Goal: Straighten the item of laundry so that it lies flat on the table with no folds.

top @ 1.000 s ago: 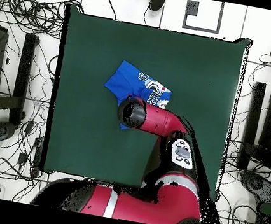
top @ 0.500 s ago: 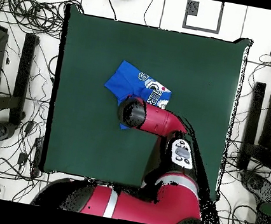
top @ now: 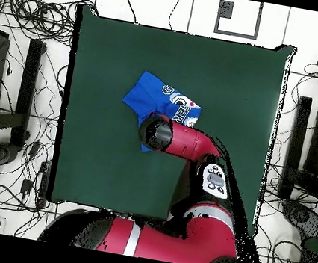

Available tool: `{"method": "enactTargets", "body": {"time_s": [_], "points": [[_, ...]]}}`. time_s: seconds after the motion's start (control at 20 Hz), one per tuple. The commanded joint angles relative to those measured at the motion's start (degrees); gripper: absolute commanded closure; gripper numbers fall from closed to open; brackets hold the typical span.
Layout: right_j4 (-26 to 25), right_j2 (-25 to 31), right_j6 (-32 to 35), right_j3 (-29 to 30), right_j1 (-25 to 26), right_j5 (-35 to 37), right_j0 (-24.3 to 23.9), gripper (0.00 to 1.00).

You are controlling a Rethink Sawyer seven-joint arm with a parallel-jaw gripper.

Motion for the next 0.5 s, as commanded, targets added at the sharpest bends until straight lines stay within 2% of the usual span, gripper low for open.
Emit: {"method": "enactTargets", "body": {"time_s": [0.05,0.5], "points": [[-1.1,6.3,2.5,-1.9,1.5,2.6,-0.3,0.00],[-1.1,6.4,2.5,-2.0,1.7,2.6,-0.6,0.00]]}}
